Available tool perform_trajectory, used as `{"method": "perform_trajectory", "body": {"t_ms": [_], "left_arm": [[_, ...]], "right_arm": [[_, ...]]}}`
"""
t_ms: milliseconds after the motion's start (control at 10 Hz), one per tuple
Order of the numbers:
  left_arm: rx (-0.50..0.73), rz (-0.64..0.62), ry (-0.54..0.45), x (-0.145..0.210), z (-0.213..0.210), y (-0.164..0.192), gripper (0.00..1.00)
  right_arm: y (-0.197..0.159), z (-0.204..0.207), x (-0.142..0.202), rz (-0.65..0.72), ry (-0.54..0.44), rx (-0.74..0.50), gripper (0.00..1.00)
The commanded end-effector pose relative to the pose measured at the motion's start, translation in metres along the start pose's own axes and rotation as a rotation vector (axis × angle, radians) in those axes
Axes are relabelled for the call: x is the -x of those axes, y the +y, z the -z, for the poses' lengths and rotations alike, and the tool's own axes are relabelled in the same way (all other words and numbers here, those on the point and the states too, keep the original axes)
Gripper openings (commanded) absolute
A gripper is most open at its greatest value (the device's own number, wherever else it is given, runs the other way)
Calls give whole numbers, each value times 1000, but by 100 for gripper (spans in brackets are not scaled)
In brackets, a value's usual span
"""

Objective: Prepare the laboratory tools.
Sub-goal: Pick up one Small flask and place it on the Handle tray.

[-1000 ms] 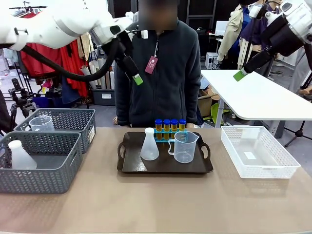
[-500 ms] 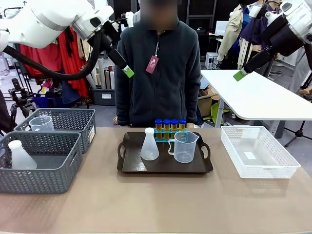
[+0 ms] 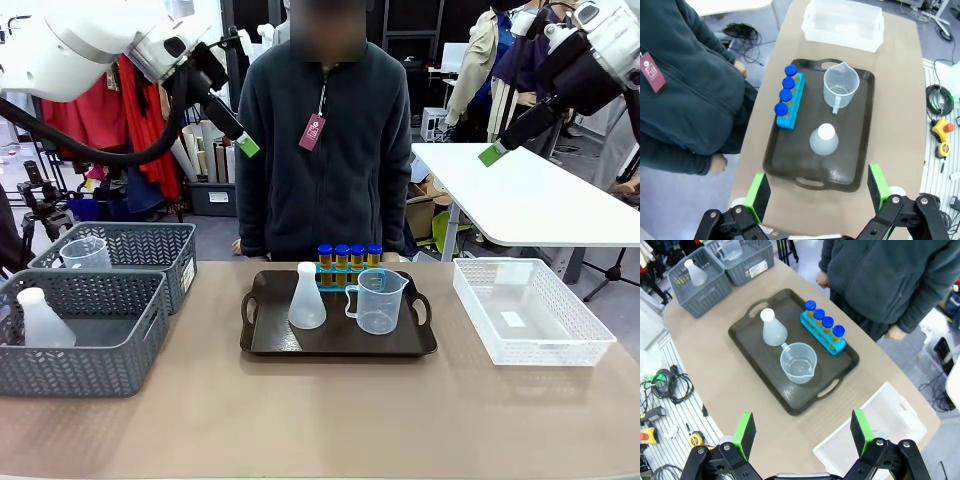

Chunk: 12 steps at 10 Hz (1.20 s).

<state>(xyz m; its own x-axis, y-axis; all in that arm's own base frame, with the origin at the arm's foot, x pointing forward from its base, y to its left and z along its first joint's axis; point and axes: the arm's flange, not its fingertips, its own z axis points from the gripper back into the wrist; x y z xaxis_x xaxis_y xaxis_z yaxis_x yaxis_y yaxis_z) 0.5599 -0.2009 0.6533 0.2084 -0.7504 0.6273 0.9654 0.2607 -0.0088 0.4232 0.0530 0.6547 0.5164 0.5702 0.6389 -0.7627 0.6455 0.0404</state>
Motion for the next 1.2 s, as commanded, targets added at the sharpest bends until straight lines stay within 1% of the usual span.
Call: {"method": "perform_trajectory", "body": {"t_ms": [0,100,200,1100], "left_arm": [[-28,-28,-9,6,3,-5,100],[-65,-63,28,3,6,-2,100],[-7,-7,-2,0,0,1,100],[-7,-7,-2,0,0,1,100]], "right_arm": [[-2,-1,-1,-9,-14,-11,100],[-2,-1,-1,-9,-14,-11,100],[-2,-1,-1,-9,-14,-11,100],[-2,-1,-1,-9,-14,-11,100]]}}
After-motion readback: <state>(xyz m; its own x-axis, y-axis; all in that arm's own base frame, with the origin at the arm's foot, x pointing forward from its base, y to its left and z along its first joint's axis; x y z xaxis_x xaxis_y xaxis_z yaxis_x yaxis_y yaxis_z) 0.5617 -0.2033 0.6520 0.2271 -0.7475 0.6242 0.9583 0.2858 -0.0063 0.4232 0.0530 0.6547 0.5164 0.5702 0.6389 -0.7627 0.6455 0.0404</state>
